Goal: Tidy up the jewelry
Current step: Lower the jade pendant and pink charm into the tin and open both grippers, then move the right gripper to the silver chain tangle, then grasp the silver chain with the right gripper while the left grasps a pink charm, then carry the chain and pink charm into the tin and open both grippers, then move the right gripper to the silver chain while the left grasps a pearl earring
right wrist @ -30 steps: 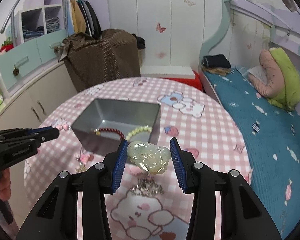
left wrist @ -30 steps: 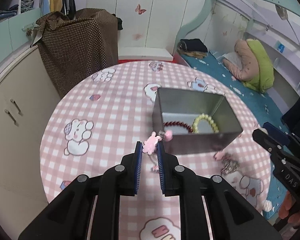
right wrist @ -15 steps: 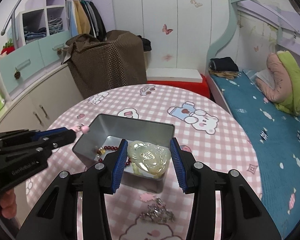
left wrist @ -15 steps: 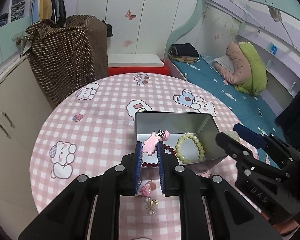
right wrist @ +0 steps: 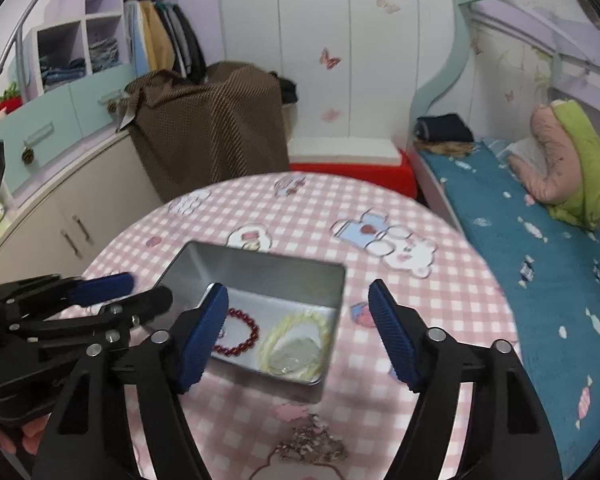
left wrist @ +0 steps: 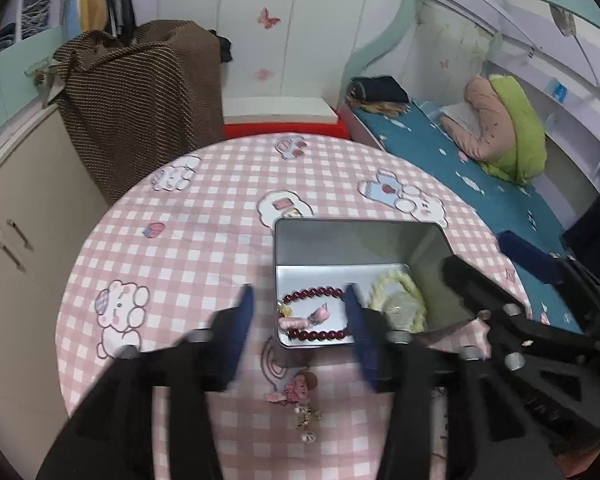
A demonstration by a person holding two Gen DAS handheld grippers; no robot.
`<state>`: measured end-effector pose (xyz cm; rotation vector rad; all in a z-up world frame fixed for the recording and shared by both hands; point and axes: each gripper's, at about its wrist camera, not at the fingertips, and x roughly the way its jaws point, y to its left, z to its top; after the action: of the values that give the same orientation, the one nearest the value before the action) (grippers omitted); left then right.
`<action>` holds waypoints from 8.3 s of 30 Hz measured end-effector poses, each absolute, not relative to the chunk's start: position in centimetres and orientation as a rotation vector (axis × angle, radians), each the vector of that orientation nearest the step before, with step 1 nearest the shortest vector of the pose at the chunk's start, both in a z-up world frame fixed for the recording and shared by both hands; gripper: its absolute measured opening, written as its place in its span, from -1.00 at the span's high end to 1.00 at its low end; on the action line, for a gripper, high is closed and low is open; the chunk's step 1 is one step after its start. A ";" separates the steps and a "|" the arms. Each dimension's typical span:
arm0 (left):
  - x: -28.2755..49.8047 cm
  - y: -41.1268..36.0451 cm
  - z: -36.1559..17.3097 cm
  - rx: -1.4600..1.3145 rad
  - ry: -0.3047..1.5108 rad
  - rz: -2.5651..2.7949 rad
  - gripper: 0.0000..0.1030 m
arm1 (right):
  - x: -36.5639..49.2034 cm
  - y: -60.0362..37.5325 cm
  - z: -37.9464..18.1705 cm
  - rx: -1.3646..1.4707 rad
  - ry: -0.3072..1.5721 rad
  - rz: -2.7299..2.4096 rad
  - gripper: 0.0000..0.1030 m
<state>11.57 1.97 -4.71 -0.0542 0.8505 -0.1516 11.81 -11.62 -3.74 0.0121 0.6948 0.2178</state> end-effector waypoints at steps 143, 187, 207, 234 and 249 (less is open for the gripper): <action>7.2 -3.4 -4.9 -0.049 0.829 -0.276 0.73 | 6.5 -18.0 -4.4 0.059 0.693 0.222 0.82; 13.2 1.4 -1.6 -0.073 0.777 -0.241 0.14 | 13.8 -14.9 -1.1 0.029 0.648 0.246 -0.59; 12.0 2.2 -2.5 -0.083 0.813 -0.207 0.14 | 12.9 -15.8 -2.1 0.029 0.697 0.199 -0.59; 5.1 5.4 -8.9 -0.126 0.975 -0.135 -0.28 | 7.1 -19.2 -11.6 0.092 0.962 0.074 -0.62; 4.2 2.8 -11.0 -0.127 0.976 -0.167 -0.25 | 5.0 -17.3 -12.8 0.002 0.890 0.077 -0.48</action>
<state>4.18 2.83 -11.03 -0.1268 0.9759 -0.1670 5.03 -17.29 -12.80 0.0022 0.8897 0.0770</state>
